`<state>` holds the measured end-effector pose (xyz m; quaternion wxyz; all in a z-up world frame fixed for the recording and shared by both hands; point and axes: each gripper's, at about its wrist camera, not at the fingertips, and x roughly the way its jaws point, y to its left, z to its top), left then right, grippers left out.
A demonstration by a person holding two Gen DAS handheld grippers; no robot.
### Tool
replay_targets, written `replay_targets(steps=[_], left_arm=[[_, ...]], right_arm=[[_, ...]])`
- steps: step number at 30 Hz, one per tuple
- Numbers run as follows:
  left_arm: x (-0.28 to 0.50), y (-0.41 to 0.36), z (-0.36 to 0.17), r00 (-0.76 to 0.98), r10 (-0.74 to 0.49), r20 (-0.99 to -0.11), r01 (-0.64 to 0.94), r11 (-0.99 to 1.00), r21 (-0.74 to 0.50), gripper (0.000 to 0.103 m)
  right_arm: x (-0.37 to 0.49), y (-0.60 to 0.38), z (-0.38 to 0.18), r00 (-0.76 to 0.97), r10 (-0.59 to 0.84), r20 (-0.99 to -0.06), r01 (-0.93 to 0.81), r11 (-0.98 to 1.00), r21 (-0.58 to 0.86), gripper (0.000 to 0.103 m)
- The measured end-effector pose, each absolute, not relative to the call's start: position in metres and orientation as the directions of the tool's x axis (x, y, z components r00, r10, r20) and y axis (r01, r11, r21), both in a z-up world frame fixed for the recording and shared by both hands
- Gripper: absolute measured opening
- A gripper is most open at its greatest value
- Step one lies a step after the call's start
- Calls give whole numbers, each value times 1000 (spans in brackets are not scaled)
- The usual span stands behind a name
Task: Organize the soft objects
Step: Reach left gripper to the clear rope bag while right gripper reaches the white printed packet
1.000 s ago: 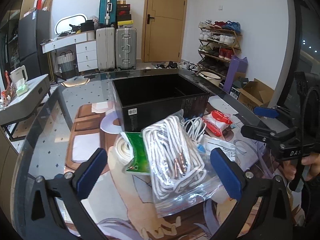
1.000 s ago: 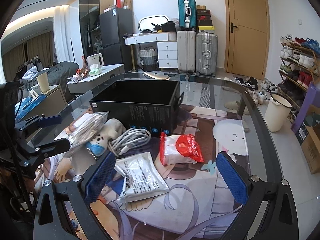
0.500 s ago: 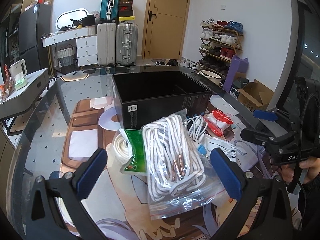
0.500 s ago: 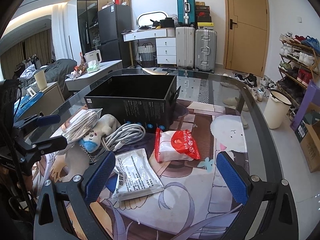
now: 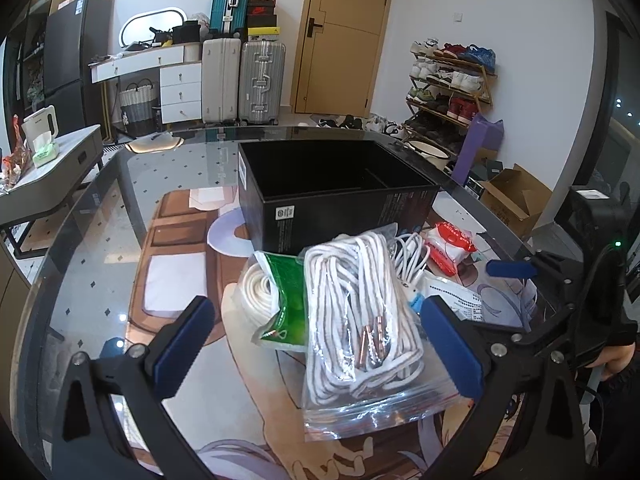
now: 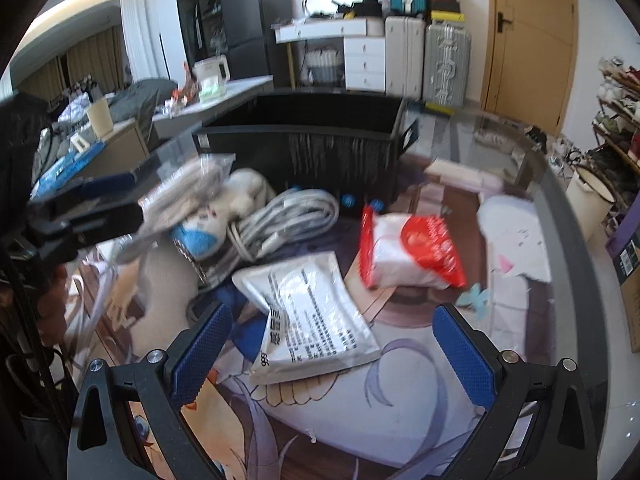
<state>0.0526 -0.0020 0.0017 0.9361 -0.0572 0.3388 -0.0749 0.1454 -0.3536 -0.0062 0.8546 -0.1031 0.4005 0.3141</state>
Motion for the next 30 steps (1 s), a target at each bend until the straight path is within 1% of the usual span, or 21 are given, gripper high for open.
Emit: replay_targets(steps=[2,4,5,12,14,18,24,26,29,30], left_arm=[[52,-2,1,763,-177,-622,98,982,-159,103],[52,-2,1,764,-182,-620,99,981,-166,103],[52,-2,1,763,-180,-620,95,981,-168,103],[53,-1,-2,762,-181,-621,95,981,-170,103],[53,0,-2,761,-183,-622,97,981,-171,103],[53,-1,-3,758,-194,-623,99,978,-184,103],[54,-1,-6,737,-266,-622,136,959,-249,103],[53,-1,-7,732,-284,-620,145,953,-265,103],[53,-1,-9,725,-299,-620,150,948,-280,100],[51,-2,-7,731,-299,-614,154,948,-278,95]], right_arm=[[148,-350,-11,454,458,-765,-628,773,90,97],[150,-348,-15,442,448,-777,-629,772,87,89],[151,-346,-17,427,449,-785,-635,767,93,87],[147,-332,-21,415,427,-803,-683,730,35,82],[144,-331,-21,412,433,-802,-693,720,33,78],[137,-333,-19,415,447,-793,-701,712,35,61],[129,-338,-17,429,454,-781,-696,717,34,49],[126,-339,-16,435,451,-779,-692,722,32,48],[121,-341,-16,443,450,-775,-688,725,28,47],[119,-341,-15,446,449,-774,-688,725,24,47]])
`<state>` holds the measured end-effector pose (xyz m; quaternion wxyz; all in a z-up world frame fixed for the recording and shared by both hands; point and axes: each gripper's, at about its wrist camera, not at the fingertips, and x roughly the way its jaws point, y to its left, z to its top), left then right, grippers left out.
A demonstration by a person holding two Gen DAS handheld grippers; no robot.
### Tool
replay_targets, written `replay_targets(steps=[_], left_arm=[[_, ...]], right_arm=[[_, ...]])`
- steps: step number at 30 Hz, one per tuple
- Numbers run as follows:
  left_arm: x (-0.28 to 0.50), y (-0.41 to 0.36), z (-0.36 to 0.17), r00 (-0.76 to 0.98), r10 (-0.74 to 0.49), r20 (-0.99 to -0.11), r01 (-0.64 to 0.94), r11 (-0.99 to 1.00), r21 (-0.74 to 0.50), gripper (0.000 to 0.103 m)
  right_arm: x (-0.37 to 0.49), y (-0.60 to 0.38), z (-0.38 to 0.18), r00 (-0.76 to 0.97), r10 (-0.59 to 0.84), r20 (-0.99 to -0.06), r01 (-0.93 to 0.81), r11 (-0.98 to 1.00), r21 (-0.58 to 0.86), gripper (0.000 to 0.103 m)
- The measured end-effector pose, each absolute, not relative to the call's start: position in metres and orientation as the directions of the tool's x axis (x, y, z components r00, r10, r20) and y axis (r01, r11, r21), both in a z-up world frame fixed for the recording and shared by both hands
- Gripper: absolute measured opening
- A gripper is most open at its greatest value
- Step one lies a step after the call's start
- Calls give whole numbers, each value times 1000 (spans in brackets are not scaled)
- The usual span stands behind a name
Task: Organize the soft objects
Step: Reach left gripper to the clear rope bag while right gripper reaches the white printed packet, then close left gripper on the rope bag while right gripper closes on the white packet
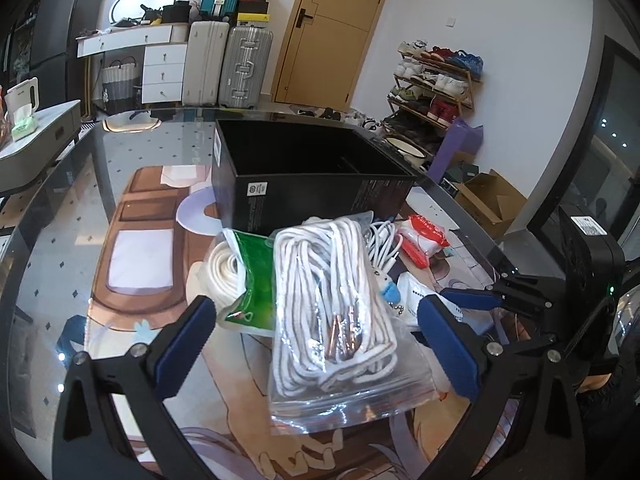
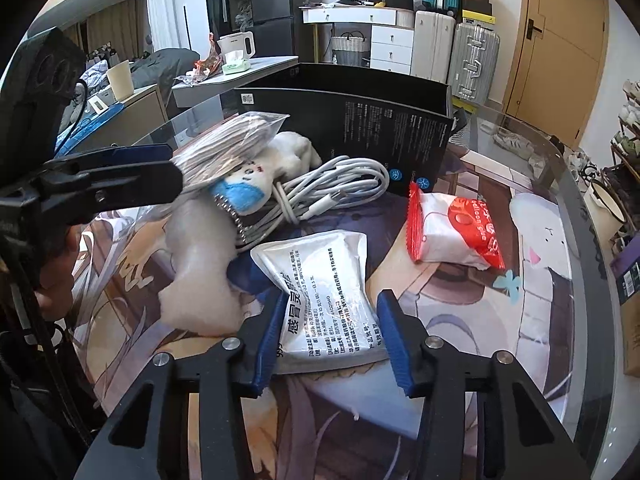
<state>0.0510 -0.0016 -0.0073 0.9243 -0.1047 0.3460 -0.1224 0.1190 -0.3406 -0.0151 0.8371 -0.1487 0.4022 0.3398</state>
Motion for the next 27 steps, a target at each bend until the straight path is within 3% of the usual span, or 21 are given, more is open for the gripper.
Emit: replay_targets(steps=[6,12,26,27], left_arm=[[44,-2,0,753,-300,-586,171,949,-266,72],[43,-9,1,748,-315,-584,209,947,-243,72],[56,-25,-22,636,-355,-686,245,935,-256,72],[55,-24,-21,640,-355,-682,243,935,-258,67]], right_arm=[[116,-344,-15,448,454,-770,-681,732,35,47],[116,-343,-15,447,460,-767,-679,733,44,47],[119,-342,-15,446,468,-763,-680,731,51,47],[119,-343,-15,445,469,-763,-680,732,53,47]])
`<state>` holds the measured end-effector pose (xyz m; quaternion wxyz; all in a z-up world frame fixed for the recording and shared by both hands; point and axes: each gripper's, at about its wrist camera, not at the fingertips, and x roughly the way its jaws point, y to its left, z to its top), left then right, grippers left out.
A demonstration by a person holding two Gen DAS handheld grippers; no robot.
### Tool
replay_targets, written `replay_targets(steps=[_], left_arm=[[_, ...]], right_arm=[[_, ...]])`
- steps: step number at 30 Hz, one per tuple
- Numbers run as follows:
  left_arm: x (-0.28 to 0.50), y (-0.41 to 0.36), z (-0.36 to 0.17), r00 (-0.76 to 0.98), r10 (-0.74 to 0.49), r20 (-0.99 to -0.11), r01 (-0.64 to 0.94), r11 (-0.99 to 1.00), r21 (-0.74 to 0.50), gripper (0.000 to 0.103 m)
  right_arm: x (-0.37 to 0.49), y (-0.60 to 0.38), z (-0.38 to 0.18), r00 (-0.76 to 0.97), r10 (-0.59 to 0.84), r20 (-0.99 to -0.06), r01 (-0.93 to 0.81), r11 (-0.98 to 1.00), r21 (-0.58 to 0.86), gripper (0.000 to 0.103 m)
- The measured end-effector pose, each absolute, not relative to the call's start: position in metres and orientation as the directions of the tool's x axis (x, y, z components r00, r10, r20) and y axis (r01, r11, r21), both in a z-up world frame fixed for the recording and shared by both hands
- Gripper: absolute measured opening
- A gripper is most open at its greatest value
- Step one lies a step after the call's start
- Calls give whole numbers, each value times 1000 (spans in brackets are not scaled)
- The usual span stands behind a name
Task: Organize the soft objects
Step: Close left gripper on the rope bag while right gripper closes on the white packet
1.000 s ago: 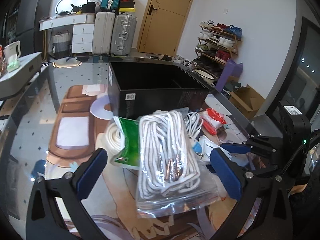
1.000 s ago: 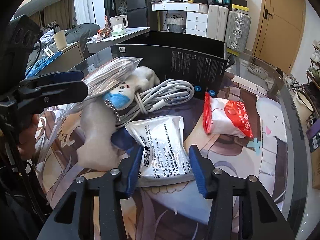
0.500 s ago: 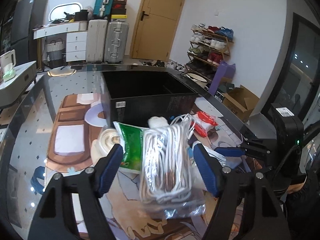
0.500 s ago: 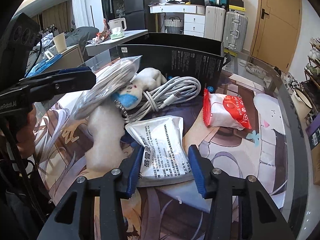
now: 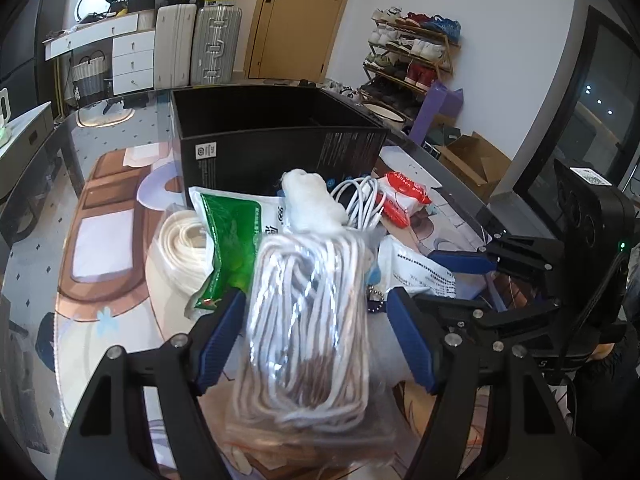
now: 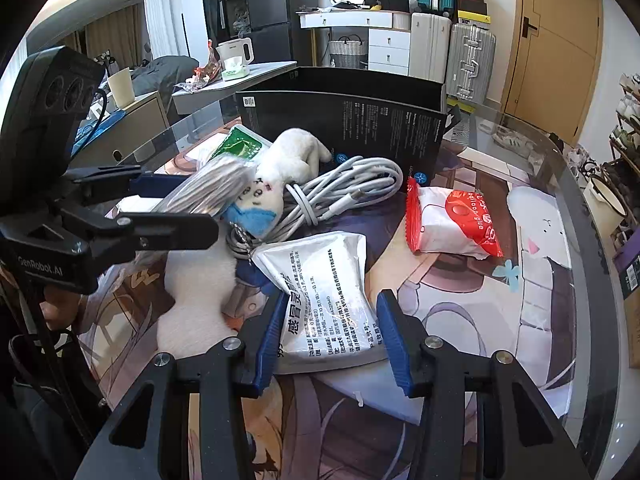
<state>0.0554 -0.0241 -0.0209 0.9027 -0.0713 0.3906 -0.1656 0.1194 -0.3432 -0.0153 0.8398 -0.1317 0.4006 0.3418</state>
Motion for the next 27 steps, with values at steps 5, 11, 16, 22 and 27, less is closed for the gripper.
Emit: replay_targets(steps=[5,11,16,22,27], left_arm=[[52,-18,-21,648,-362,-670,236,932,-276,45],[42,-14,-11,689,-344,-638,237,939,-251,42],[31,-7,6,752,-295,-590,217,955,-200,42],[25,4,24,810,-234,-538,175,972,-159,42],[26,10,40,846,-184,-500,146,983,-114,42]], right_arm=[[118,-346,-15,454,475,-754,-677,734,55,47],[112,-350,-8,474,492,-731,-675,736,58,42],[103,-353,3,491,517,-701,-681,730,61,37],[94,-357,21,524,550,-650,-685,726,62,37],[88,-358,42,559,579,-593,-684,727,65,37]])
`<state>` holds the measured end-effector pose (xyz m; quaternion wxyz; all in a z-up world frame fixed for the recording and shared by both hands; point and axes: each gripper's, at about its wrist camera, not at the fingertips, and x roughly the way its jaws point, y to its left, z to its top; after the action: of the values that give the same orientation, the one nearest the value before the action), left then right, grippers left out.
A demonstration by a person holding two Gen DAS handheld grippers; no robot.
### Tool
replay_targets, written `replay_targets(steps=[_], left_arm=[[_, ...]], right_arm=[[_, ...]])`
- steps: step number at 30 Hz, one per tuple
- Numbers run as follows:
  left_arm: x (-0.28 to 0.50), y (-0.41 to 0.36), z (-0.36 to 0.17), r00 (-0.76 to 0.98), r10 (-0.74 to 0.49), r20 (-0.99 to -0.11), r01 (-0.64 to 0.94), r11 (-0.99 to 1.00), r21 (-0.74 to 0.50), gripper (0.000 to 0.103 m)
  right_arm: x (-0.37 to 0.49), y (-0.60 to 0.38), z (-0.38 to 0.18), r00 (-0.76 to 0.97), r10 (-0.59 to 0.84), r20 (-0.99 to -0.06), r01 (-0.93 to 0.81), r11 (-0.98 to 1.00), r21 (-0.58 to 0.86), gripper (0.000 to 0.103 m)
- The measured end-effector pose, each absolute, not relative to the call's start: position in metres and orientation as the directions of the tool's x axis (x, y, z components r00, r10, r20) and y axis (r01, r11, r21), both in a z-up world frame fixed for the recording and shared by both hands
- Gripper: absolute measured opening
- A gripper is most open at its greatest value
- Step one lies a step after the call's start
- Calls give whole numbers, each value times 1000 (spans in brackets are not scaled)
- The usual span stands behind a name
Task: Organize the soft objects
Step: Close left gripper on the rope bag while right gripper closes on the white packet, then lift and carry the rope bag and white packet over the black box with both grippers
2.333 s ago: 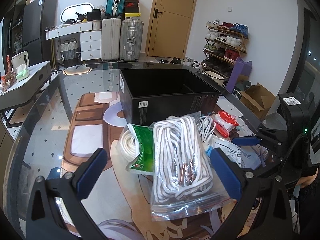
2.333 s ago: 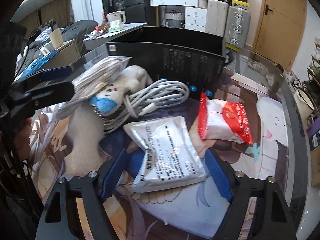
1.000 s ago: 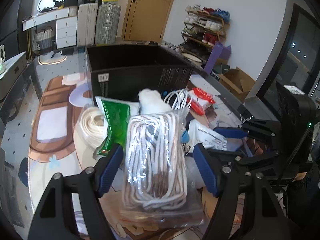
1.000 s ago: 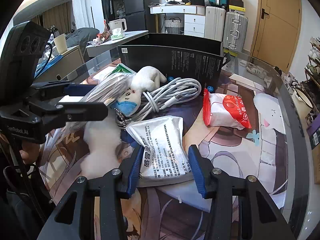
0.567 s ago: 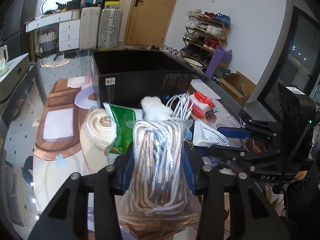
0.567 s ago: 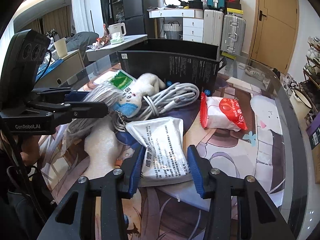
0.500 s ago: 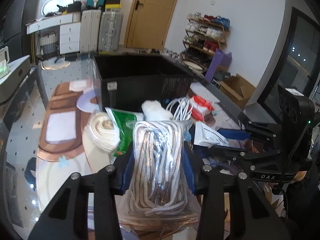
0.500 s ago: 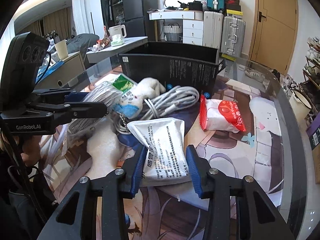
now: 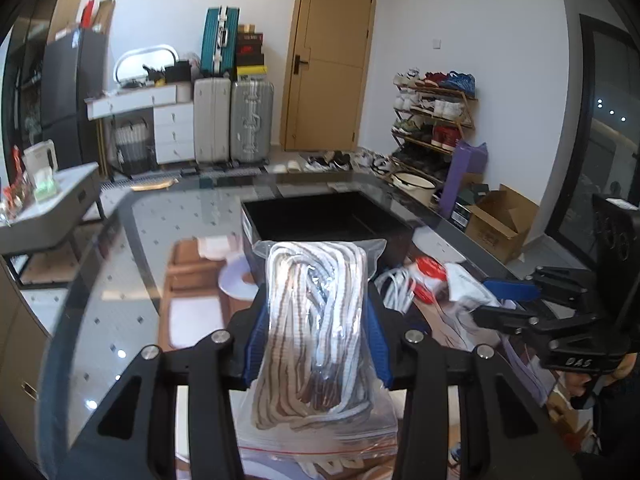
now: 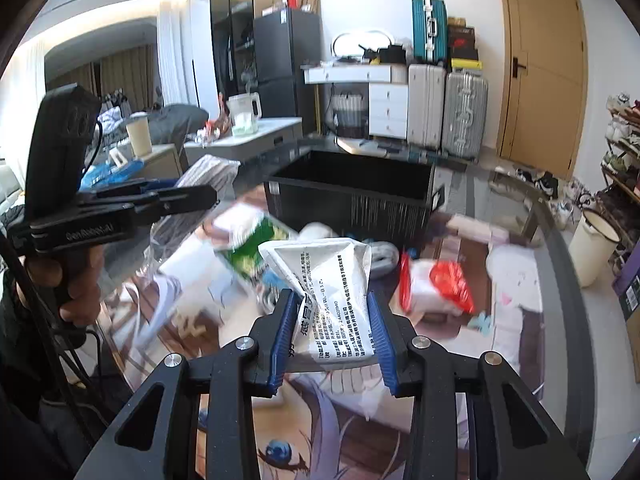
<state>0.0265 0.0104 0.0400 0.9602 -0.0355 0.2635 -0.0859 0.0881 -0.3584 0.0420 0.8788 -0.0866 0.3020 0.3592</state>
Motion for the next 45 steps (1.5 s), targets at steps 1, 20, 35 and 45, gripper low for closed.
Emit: replay_targets(steps=[1,20,35,45], left_arm=[[27,12,43,855,-172,-489,139,985,-104,42],[71,28,63,902,-90,-421,79,996,-44,42],[130,26,51,884,-101,-456,78,995,-69,43],[163,19,38,862,-120,-492,96,993,-74,42]], right_arm=[[88,-359,46,567,583,-582,-681,729,67,37],[140,-351,98,645,613,-457,-636,762,123,37],[201,-318,85,606,605,-517,-643,755,130,37],[243,-300,64,577,582,-572,-635,761,133,37]])
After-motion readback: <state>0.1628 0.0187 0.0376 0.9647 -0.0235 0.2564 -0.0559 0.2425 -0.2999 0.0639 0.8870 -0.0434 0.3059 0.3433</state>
